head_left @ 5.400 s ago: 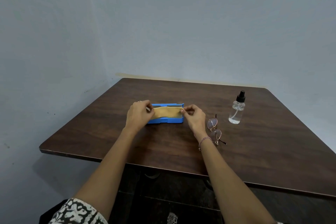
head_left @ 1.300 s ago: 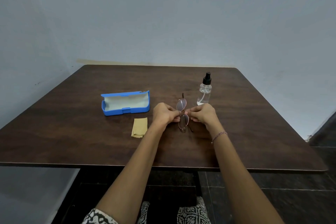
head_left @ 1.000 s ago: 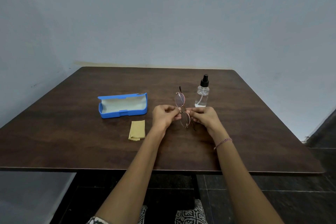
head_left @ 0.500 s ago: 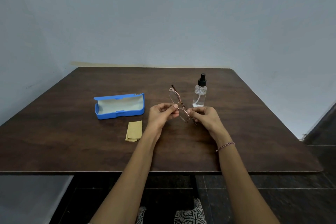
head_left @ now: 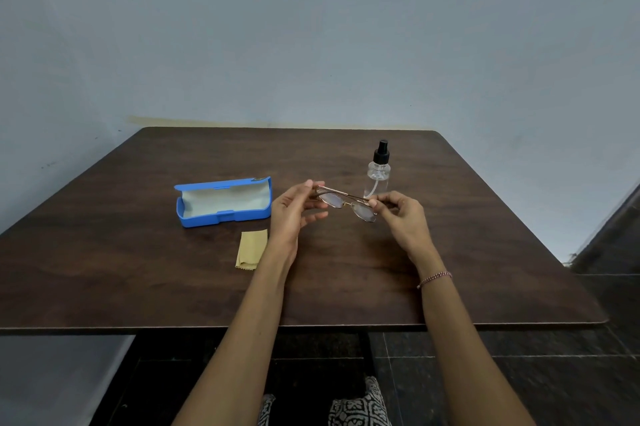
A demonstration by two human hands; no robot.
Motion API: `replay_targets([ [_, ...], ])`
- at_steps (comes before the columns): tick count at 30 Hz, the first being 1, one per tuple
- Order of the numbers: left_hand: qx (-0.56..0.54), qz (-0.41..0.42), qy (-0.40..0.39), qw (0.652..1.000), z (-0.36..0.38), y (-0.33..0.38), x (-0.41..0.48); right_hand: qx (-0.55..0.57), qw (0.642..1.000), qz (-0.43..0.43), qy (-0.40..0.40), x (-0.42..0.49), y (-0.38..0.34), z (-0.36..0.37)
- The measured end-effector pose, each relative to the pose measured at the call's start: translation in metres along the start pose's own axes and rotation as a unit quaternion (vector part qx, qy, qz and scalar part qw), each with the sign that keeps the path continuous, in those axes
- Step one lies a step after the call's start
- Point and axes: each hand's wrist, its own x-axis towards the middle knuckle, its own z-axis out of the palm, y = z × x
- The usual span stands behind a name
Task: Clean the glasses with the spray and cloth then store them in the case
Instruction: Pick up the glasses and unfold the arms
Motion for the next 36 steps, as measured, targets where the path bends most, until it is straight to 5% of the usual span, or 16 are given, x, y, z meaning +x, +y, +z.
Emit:
replay_targets([
  [10, 0.068, -0.034, 0.018, 0.997, -0.004, -0.005, 0.005, -0.008, 1.000, -0.021, 0.015, -0.001, -0.001, -0.005],
  [16, 0.015, -0.052, 0.042, 0.998, -0.004, -0.002, 0.006, 0.100, 0.995, 0.010, 0.005, -0.003, -0.003, -0.009],
  [23, 0.020, -0.060, 0.037, 0.997, -0.005, -0.003, 0.006, 0.092, 0.987, 0.090, -0.097, -0.006, 0.001, -0.017],
  [36, 0.083, -0.062, -0.076, 0.992, -0.008, -0.002, 0.005, 0.133, 0.982, 0.075, -0.111, -0.007, 0.001, -0.023],
])
